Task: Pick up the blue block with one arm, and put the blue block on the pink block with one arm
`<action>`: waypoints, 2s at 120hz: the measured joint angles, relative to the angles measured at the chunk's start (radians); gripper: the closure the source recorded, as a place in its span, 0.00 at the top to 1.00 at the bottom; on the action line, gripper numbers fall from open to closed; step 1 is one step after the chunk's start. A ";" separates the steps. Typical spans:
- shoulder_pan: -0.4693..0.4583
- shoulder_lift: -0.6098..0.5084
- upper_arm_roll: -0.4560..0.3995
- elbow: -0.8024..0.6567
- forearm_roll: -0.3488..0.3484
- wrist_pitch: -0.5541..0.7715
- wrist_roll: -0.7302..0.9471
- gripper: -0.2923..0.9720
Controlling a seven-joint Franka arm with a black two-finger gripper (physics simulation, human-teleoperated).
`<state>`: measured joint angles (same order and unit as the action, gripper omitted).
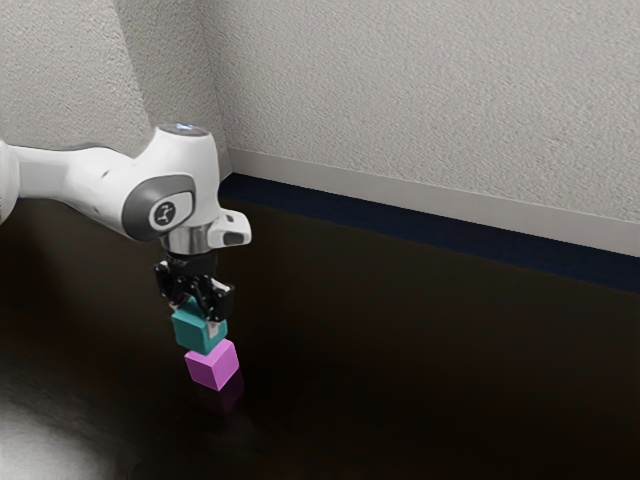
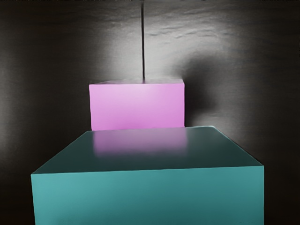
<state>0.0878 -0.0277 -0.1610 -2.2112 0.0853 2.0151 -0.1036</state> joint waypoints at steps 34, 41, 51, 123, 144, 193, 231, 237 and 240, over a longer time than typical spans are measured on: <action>0.005 0.052 0.000 0.021 0.008 0.000 0.019 0.53; 0.007 0.059 0.000 0.026 0.010 0.000 0.022 0.53; 0.013 0.071 0.000 0.037 0.016 0.000 0.026 0.53; 0.038 0.110 -0.002 0.063 0.034 0.003 0.045 0.53; 0.036 0.107 -0.006 0.063 0.032 0.003 0.048 0.53; 0.038 0.090 -0.025 0.063 0.025 0.002 0.055 0.68; 0.039 0.003 -0.040 0.096 0.022 -0.011 0.058 0.75; 0.037 -0.003 -0.041 0.098 0.022 -0.012 0.058 0.75; 0.036 -0.004 -0.041 0.099 0.021 -0.013 0.058 0.75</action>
<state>0.1234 -0.0320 -0.2022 -2.1123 0.1066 2.0022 -0.0452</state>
